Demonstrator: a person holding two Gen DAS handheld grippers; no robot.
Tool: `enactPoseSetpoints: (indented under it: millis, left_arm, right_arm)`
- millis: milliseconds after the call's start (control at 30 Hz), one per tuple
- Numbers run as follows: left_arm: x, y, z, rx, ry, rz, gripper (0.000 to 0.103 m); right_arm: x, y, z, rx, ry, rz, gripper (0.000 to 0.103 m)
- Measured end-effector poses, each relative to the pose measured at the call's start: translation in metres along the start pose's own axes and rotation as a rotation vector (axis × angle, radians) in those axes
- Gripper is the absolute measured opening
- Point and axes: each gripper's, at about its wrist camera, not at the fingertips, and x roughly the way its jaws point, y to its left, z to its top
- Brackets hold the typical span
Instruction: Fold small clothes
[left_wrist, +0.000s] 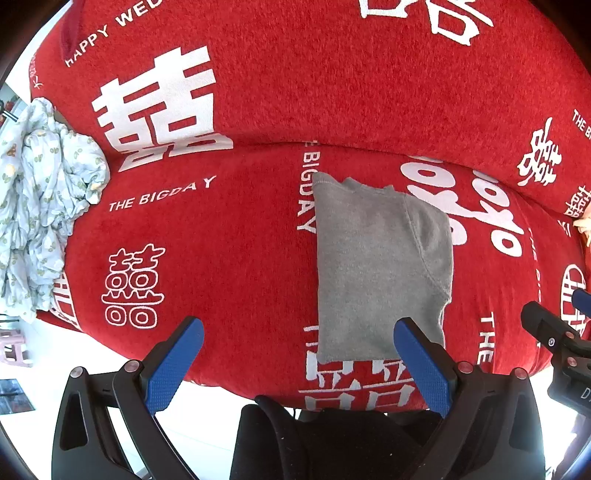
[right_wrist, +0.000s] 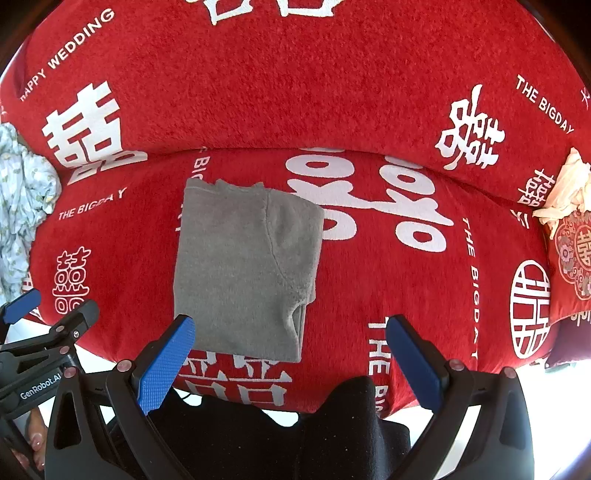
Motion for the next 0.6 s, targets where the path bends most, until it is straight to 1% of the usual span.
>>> enactPoseSetpoints:
  millis: [333,600]
  left_arm:
    - [-0.0001,-0.0004,0.0004,-0.004,0.002,0.005,0.103]
    - [0.0029,0.0011,0.0005,-0.010,0.015,0.024,0.103]
  right_arm:
    - [0.0024,0.0006,0.0025,-0.005,0.003,0.011,0.103]
    - [0.0080,0.0001,0.0040,-0.007,0.017,0.029,0.103]
